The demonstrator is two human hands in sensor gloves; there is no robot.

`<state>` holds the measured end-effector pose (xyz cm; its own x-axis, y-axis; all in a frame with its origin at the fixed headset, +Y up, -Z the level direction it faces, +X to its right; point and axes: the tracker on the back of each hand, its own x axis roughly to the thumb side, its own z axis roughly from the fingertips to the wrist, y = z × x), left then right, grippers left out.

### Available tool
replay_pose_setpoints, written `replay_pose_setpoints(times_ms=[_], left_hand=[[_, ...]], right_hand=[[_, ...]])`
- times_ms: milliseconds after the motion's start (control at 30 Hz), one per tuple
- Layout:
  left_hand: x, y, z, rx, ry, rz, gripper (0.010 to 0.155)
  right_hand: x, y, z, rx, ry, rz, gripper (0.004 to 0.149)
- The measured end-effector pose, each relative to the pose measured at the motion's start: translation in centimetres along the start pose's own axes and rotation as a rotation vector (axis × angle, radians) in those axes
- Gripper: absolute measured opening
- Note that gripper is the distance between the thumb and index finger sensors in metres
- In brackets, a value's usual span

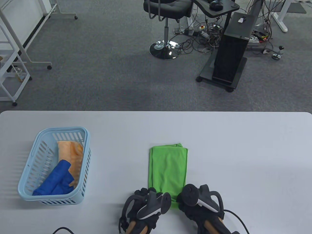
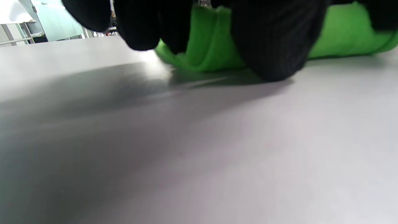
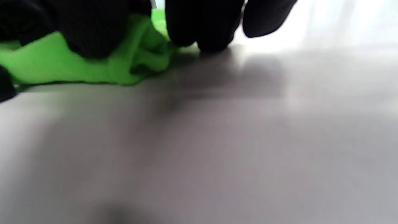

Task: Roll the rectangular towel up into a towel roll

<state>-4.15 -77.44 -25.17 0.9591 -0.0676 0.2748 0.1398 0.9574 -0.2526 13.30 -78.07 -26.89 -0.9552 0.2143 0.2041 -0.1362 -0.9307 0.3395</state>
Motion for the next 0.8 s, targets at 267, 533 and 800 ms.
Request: replay_pose_setpoints(times_ms=[267,533,800], left_hand=[[-0.3,0.3,0.4,0.012,-0.101,0.177,0.047],[0.3,0.6,0.3,0.047,-0.116,0.169,0.048],[0.1,0.5,0.1,-0.006,-0.085,0.231,0.057]], right_hand=[[-0.5,-1.0,0.6,0.088,0.015,-0.04,0.049],[-1.4,-1.0,0.8,-0.005,0.041,-0.013,0.057],[-0.5,-2.1,1.5,-0.164,-0.105,-0.004,0.046]])
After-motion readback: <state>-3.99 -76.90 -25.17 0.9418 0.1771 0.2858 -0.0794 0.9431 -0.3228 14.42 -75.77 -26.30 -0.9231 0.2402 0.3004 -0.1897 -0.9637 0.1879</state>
